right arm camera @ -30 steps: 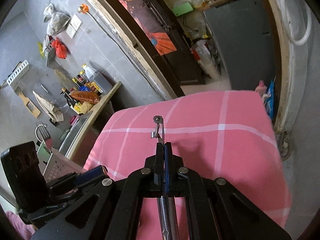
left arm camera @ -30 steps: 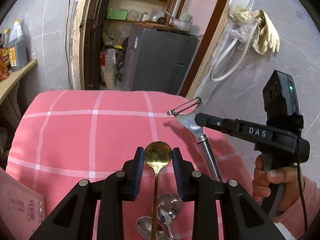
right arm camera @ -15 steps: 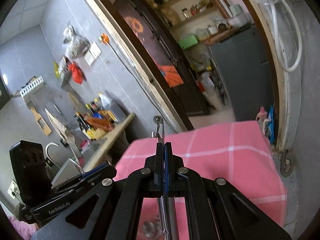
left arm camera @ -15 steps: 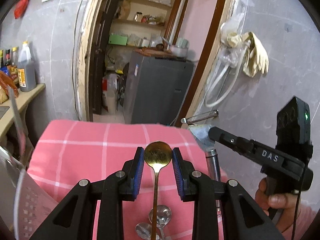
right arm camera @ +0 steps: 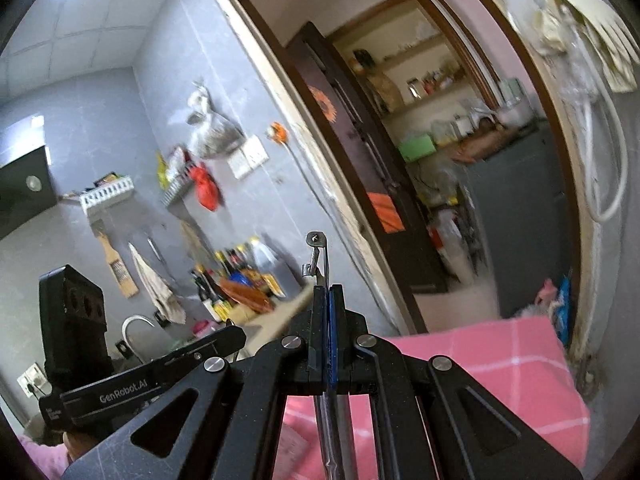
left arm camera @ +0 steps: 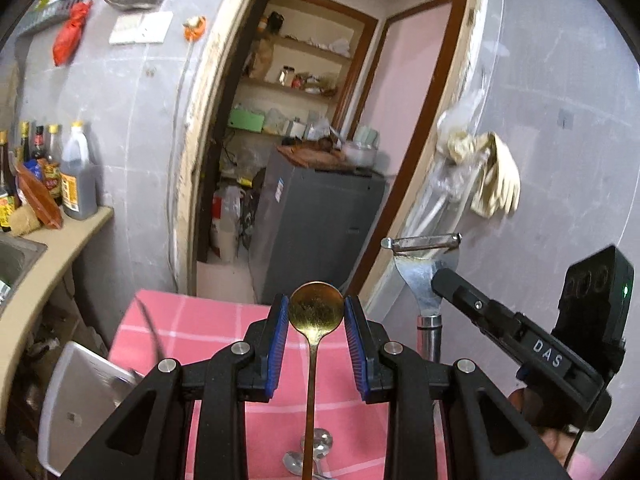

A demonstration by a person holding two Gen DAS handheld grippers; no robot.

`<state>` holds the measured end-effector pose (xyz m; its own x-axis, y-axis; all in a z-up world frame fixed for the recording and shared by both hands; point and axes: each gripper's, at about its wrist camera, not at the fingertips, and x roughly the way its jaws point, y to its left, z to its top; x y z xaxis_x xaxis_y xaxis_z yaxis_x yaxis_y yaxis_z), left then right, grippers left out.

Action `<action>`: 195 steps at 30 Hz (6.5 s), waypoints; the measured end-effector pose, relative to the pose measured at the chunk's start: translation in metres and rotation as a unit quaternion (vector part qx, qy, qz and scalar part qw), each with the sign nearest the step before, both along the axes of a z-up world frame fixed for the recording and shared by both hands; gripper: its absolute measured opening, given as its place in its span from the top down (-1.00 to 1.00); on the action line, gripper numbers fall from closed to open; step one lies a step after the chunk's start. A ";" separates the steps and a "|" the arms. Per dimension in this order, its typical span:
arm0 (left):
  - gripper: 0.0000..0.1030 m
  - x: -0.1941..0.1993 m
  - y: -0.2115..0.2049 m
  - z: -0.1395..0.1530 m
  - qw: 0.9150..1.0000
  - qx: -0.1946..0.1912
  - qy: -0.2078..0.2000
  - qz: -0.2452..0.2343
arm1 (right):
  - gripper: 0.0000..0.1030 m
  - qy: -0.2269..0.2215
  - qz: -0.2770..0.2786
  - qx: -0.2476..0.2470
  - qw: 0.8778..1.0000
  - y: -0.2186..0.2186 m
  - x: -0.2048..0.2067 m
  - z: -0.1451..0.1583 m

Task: Organize utensils
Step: 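Carry gold spoon and peeler over the white caddy and release them, then move both tools back over the two spoons on the tablecloth, then grasp a steel spoon with the left tool while the right tool grasps the blue-handled spoon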

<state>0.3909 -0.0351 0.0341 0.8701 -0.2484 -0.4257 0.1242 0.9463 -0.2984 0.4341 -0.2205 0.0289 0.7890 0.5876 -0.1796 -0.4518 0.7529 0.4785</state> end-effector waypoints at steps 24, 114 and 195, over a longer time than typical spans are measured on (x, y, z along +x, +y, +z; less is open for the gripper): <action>0.48 -0.021 0.164 -0.012 0.994 -0.047 -0.049 0.089 | 0.97 -0.048 0.063 0.095 0.992 0.171 -0.005 -0.053; -0.99 -0.130 0.062 -0.005 0.991 0.045 -0.090 0.084 | -0.97 -0.091 -0.091 -0.138 0.982 0.043 -0.132 0.022; 0.73 0.005 -0.020 -0.247 0.959 -0.157 0.233 -0.023 | 0.69 0.254 0.183 -0.119 0.942 0.017 0.046 -0.246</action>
